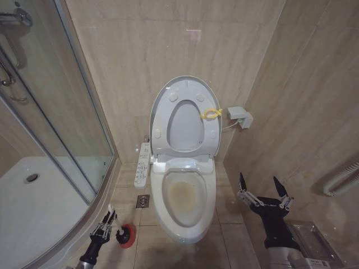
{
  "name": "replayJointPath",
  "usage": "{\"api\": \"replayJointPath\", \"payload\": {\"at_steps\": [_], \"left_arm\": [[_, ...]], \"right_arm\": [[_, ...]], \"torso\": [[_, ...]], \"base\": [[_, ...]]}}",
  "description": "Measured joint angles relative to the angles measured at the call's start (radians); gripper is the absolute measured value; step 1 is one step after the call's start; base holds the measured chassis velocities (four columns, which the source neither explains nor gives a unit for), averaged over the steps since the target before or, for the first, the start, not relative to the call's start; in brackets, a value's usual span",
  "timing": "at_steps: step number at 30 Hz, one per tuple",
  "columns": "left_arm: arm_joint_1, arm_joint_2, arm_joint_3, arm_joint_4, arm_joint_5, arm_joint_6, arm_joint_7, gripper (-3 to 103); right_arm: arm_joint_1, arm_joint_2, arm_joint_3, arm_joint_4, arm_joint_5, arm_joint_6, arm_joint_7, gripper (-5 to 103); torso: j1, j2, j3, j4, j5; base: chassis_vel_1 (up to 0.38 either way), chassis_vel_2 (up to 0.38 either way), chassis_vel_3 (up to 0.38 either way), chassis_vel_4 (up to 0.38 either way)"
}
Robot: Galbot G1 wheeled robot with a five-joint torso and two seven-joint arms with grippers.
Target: Open the toilet lid, clean the toilet bowl with a toilet brush, close the toilet lid, and flush.
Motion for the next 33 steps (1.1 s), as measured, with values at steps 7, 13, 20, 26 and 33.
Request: {"api": "replayJointPath", "payload": {"at_steps": [7, 13, 20, 26, 33], "left_arm": [[0.004, 0.010, 0.007, -0.030, -0.020, 0.003, 0.002, 17], [-0.009, 0.026, 0.014, -0.006, -0.027, 0.004, 0.007, 17], [-0.076, 0.036, 0.037, 0.095, -0.047, 0.004, 0.037, 17], [-0.117, 0.039, 0.059, 0.150, -0.056, 0.003, 0.048, 17], [-0.138, 0.044, 0.073, 0.206, -0.028, 0.003, 0.058, 17]], "right_arm": [[0.000, 0.000, 0.000, 0.000, 0.000, 0.000, 0.000, 100], [0.000, 0.000, 0.000, 0.000, 0.000, 0.000, 0.000, 100], [0.000, 0.000, 0.000, 0.000, 0.000, 0.000, 0.000, 100], [0.000, 0.000, 0.000, 0.000, 0.000, 0.000, 0.000, 100], [0.000, 0.000, 0.000, 0.000, 0.000, 0.000, 0.000, 100]], "torso": [[0.000, 0.000, 0.000, 0.0000, 0.0000], [0.000, 0.000, 0.000, 0.0000, 0.0000], [0.000, 0.000, 0.000, -0.0001, 0.0000], [0.000, 0.000, 0.000, 0.0000, 0.0000], [0.000, 0.000, 0.000, 0.0000, -0.0001]], "base": [[0.000, 0.000, 0.000, 0.000], [0.000, 0.000, 0.000, 0.000], [0.000, 0.000, 0.000, 0.000], [0.000, 0.000, 0.000, 0.000], [0.000, 0.000, 0.000, 0.000]]}}
